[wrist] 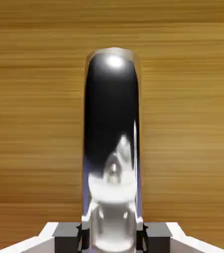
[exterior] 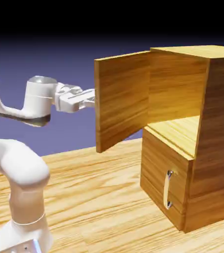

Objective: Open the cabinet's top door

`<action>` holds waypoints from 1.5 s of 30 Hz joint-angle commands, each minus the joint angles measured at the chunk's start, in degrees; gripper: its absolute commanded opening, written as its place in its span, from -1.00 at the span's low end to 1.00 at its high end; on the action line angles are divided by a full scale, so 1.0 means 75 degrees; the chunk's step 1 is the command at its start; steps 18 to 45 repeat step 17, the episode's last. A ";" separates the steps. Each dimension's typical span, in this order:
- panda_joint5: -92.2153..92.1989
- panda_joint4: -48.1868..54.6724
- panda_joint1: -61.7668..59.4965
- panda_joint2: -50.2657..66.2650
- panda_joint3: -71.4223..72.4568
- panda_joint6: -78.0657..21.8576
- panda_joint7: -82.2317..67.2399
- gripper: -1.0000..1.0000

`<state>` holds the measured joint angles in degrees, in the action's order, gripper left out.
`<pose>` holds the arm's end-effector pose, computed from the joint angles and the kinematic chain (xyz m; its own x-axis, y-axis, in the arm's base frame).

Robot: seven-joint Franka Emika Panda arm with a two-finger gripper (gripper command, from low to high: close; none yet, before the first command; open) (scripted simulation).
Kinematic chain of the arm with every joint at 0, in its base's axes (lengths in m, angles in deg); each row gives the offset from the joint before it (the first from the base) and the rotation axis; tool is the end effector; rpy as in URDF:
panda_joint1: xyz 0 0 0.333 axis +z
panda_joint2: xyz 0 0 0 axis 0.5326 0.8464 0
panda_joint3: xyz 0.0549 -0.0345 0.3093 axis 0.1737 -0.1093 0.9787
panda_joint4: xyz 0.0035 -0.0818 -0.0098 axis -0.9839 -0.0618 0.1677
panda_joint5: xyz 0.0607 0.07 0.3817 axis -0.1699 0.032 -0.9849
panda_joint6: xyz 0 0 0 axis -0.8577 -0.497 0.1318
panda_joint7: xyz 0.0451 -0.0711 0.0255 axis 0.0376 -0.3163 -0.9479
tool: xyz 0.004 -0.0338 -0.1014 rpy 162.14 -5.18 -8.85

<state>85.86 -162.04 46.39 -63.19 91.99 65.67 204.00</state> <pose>0.2304 0.1609 0.4882 -0.6273 -0.3263 0.7072 -0.6271 -0.3268 -0.7071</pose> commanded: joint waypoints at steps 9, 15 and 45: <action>-0.1400 0.2470 -0.2014 0.2214 0.2439 -0.2697 0.0814 -1.00; -0.1798 0.3901 -0.3656 0.3386 0.4103 -0.4150 0.1392 -1.00; -0.1836 0.4063 -0.3886 0.3510 0.4334 -0.4310 0.1459 1.00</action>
